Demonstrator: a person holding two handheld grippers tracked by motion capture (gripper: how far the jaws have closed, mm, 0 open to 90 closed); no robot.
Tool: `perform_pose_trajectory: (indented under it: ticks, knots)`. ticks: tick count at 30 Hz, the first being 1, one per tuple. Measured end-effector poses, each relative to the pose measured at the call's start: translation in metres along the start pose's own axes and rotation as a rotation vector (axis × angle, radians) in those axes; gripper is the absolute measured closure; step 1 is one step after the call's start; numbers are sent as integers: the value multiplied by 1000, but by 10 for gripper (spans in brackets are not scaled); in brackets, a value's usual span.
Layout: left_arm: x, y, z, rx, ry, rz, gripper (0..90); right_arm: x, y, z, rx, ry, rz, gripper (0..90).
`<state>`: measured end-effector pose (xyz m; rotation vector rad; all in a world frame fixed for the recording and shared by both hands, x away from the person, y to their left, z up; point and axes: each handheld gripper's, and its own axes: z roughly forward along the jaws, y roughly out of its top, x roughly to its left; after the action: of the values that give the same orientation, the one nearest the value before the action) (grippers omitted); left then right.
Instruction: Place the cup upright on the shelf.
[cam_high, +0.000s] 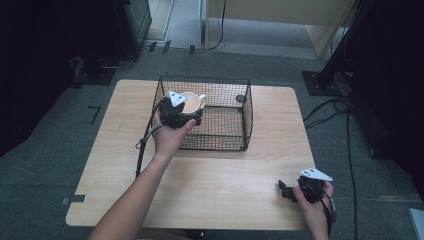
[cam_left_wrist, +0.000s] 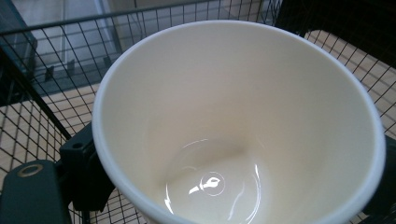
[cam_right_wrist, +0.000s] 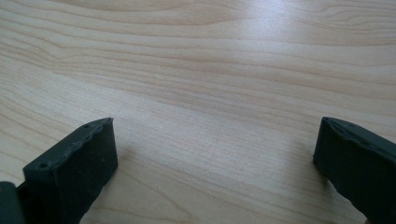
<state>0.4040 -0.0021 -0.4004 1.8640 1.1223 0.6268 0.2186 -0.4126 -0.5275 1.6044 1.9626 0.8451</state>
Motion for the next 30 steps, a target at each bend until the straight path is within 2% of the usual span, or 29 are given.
perform_pose_trajectory:
  ticks: [9,11,13,24,30]
  knots:
    - [2,-2,23,104,9,-14,95,0,0,0,1,5,-3,0]
    - [3,-2,27,143,19,-18,95,0,0,0,1,4,-3,0]
    - [4,-3,30,166,8,-30,95,0,0,0,1,4,-3,0]
    - [6,-6,39,245,26,-41,94,0,0,0,1,4,-3,0]
    - [5,-5,42,285,31,-26,94,0,0,0,1,4,-3,0]
